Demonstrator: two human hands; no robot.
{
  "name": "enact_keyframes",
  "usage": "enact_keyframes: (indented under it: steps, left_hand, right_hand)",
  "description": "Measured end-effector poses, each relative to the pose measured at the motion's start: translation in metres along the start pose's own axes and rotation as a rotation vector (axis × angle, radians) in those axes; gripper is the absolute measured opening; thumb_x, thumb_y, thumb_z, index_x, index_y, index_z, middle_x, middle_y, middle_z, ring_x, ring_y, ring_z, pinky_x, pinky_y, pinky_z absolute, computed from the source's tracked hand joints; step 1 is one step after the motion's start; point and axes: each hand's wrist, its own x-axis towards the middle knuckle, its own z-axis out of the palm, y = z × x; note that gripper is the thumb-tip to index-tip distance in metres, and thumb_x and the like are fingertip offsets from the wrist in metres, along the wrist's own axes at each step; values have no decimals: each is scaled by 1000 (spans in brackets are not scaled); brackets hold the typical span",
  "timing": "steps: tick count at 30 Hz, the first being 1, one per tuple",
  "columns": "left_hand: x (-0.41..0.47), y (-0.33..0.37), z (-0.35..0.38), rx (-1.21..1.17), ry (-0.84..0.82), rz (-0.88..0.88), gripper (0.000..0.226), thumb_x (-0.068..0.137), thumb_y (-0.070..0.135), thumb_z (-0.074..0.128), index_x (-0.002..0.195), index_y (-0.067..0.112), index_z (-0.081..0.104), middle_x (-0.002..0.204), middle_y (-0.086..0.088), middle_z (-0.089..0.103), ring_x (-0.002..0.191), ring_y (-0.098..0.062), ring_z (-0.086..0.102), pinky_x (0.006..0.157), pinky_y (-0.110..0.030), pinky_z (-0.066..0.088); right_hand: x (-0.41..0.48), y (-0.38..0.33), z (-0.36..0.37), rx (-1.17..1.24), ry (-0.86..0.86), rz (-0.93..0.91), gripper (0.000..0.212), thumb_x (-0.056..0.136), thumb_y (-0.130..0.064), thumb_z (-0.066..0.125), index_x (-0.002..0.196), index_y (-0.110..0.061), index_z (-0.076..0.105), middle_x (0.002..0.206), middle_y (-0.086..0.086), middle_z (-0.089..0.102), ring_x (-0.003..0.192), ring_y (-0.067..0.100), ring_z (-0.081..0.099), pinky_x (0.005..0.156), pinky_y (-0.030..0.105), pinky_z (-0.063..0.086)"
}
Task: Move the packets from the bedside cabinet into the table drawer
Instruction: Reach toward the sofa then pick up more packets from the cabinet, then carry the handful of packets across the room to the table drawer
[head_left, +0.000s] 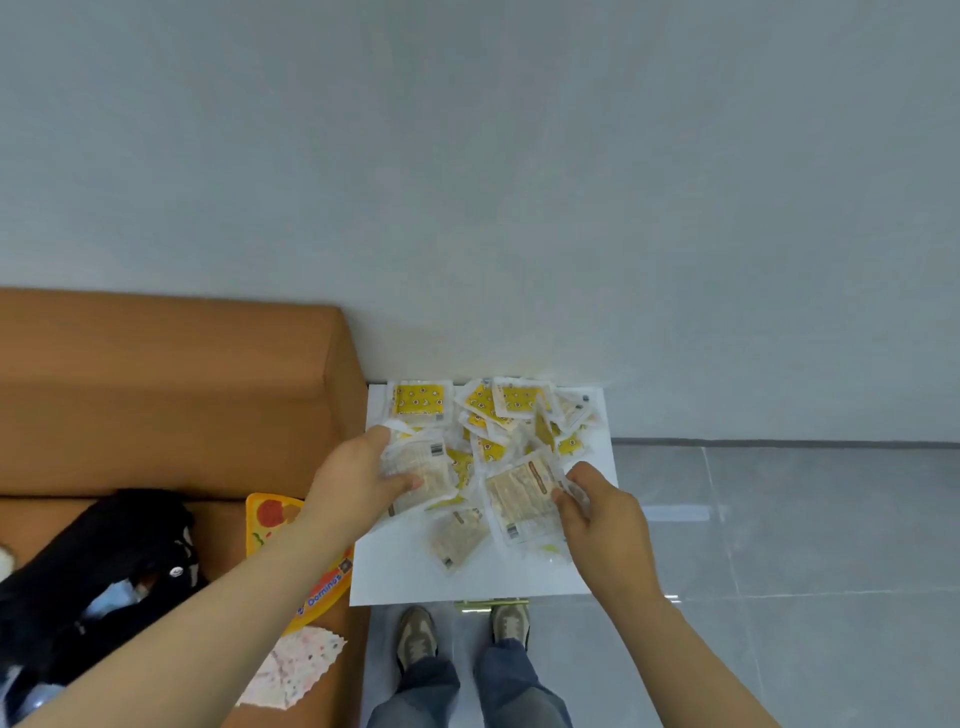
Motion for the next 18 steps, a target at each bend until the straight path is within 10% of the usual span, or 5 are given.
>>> enact_keyframes:
  steps: [10,18]
  left_hand:
    - [-32,131,-96,-64,138,405,33,75,34,77,74,31,44,71,8,55,68,-14,51,52,-15,31]
    - [-68,275,-129,-63,203,690,33,72,32,78,70,31,45,68,7,56,69,-19,54,58,-29,36]
  right_hand:
    - [-17,-62,-154,-49,276,-193,29,91,-15,58,70,-17,39,50,-1,38,48,16,33,46,26,29]
    - [-56,-67,-289,6,611,-297,26,91,-19,60,72,-16,43,55,3,48,52,20,43,47,29,35]
